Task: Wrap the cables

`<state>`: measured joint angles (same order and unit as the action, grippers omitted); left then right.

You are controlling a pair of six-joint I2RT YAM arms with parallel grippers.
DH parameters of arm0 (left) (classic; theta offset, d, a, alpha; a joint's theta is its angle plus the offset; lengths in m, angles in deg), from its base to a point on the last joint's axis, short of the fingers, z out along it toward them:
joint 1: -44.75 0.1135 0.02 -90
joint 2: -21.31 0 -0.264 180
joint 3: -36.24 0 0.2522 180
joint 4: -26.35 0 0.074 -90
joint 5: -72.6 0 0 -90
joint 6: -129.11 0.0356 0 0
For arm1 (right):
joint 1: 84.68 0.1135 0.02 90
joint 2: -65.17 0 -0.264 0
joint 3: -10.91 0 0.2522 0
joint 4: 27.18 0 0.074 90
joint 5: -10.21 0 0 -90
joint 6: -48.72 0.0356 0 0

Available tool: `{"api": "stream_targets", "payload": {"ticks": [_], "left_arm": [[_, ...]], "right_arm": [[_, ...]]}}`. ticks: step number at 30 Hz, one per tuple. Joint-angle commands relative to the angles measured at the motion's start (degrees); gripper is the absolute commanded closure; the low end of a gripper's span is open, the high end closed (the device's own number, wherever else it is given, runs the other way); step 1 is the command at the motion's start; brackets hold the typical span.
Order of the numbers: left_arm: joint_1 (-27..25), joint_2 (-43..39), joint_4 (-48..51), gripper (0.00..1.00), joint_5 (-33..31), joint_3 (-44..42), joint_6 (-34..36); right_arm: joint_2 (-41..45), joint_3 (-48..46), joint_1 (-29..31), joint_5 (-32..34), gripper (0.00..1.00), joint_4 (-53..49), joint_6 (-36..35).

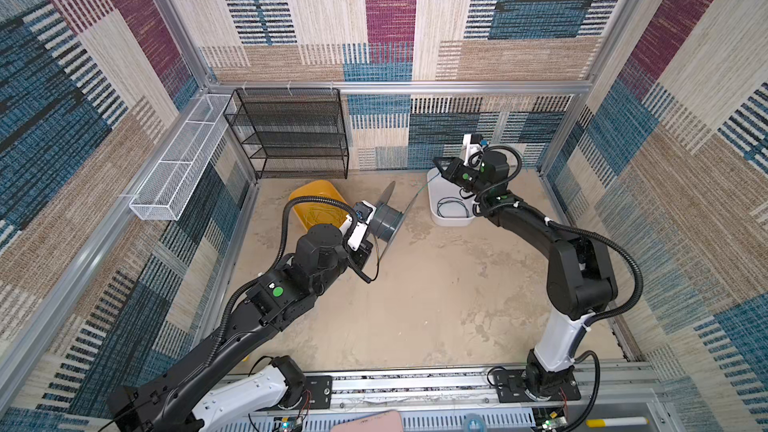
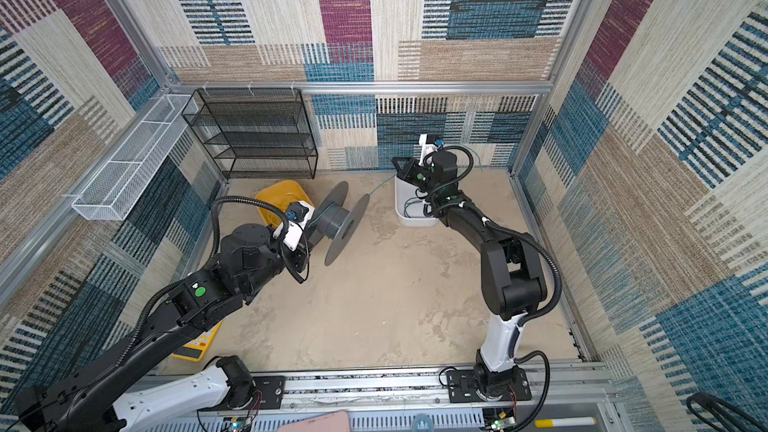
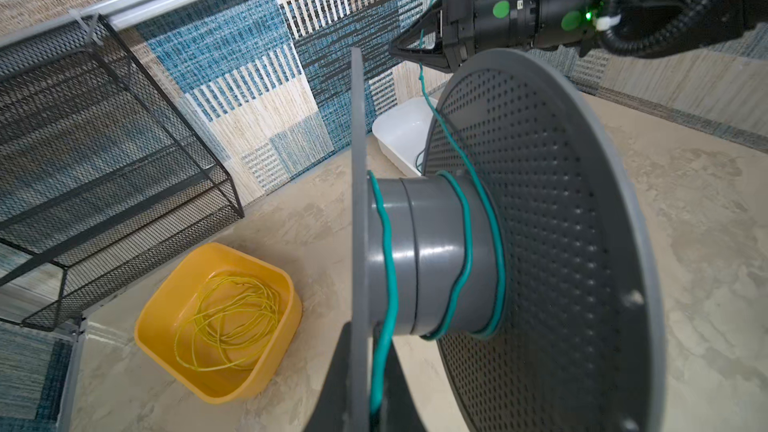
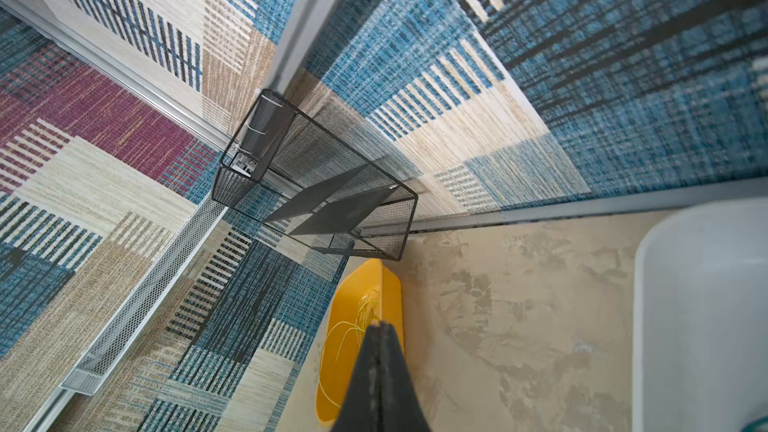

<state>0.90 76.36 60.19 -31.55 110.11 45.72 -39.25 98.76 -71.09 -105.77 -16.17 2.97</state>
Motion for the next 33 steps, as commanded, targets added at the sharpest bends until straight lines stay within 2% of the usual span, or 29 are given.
{"api": "stream_targets", "payload": {"ticks": [1,5,9,14,20,26,27,31,33], "left_arm": [[1.6,0.6,-4.0,1.00,5.4,0.7,-4.5],[4.7,1.7,-10.3,1.00,8.7,-0.9,-10.5],[7.8,4.0,-17.8,1.00,12.7,-2.0,-17.6],[9.0,7.1,-25.1,1.00,13.4,-1.9,-22.1],[9.1,9.5,-37.9,1.00,12.7,-5.1,-26.9],[9.2,11.5,-46.3,1.00,8.9,-6.6,-29.3],[9.2,11.8,-47.2,1.00,8.5,-6.4,-29.5],[9.2,11.7,-47.4,1.00,7.7,-5.8,-28.8],[9.1,10.4,-46.5,1.00,7.6,-6.3,-28.1]], "right_arm": [[1.6,-6.9,-0.8,6.1,1.00,9.5,6.8],[3.2,-17.8,-0.5,4.9,1.00,18.3,14.3],[4.3,-23.5,0.2,5.9,1.00,21.2,16.2],[5.5,-27.5,2.0,6.0,1.00,23.1,18.3],[5.7,-33.7,3.8,6.4,1.00,30.0,26.6],[5.5,-35.4,5.7,5.3,1.00,34.8,31.5],[5.4,-35.5,6.2,5.2,0.97,34.7,31.9],[4.8,-37.1,6.7,5.1,0.90,36.7,34.4],[4.8,-38.1,6.2,5.4,0.90,37.1,34.7]]}}
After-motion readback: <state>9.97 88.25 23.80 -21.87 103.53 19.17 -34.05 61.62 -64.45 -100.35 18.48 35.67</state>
